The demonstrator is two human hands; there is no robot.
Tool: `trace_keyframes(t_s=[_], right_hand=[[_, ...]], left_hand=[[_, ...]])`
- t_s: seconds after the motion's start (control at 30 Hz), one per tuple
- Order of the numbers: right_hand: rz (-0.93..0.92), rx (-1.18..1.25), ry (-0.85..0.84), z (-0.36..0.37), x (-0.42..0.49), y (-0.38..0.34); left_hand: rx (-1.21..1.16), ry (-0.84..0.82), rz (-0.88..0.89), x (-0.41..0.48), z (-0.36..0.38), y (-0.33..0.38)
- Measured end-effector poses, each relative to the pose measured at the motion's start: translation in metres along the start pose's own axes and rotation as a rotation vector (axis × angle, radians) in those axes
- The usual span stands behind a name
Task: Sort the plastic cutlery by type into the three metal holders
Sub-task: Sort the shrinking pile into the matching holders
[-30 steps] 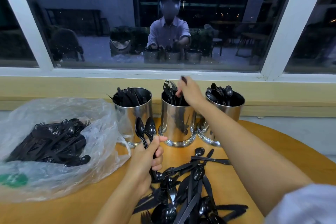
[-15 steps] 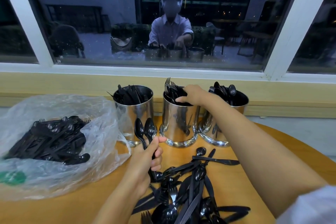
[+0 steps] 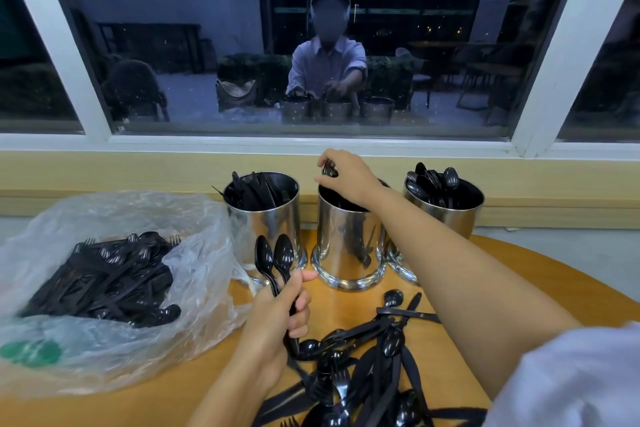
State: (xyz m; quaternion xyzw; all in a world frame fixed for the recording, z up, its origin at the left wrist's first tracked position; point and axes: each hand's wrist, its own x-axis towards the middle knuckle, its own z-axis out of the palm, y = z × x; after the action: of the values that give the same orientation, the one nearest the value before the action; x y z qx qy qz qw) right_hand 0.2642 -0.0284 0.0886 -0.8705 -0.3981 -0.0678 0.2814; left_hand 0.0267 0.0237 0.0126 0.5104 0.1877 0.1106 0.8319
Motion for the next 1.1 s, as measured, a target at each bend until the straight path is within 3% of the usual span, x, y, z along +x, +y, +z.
trace_keyframes(t_s=[0.17, 0.33, 0.6, 0.7, 0.83, 0.9, 1.0, 1.1], right_hand=[[-0.070, 0.233, 0.286, -0.018, -0.021, 0.003], [-0.001, 0.117, 0.045, -0.022, -0.035, 0.013], [-0.080, -0.153, -0.093, -0.013, -0.034, 0.006], [-0.013, 0.098, -0.184, -0.020, -0.026, 0.012], [0.055, 0.390, 0.043, -0.053, -0.032, 0.010], [0.113, 0.336, 0.140, -0.066, -0.039, 0.015], [0.183, 0.147, -0.048, -0.065, -0.051, 0.020], [0.147, 0.160, -0.134, -0.053, -0.054, 0.015]], left_hand=[[0.013, 0.010, -0.002, 0.001, -0.006, -0.002], [0.005, 0.000, -0.012, -0.001, 0.000, -0.006], [0.021, -0.008, -0.001, 0.000, 0.009, -0.010], [0.024, -0.022, -0.006, -0.002, 0.011, -0.009], [0.019, -0.008, -0.002, -0.004, 0.006, -0.005], [0.015, -0.004, 0.002, -0.003, 0.004, -0.002], [0.025, -0.008, 0.007, -0.004, 0.005, -0.001], [0.028, -0.015, 0.008, -0.005, 0.008, -0.003]])
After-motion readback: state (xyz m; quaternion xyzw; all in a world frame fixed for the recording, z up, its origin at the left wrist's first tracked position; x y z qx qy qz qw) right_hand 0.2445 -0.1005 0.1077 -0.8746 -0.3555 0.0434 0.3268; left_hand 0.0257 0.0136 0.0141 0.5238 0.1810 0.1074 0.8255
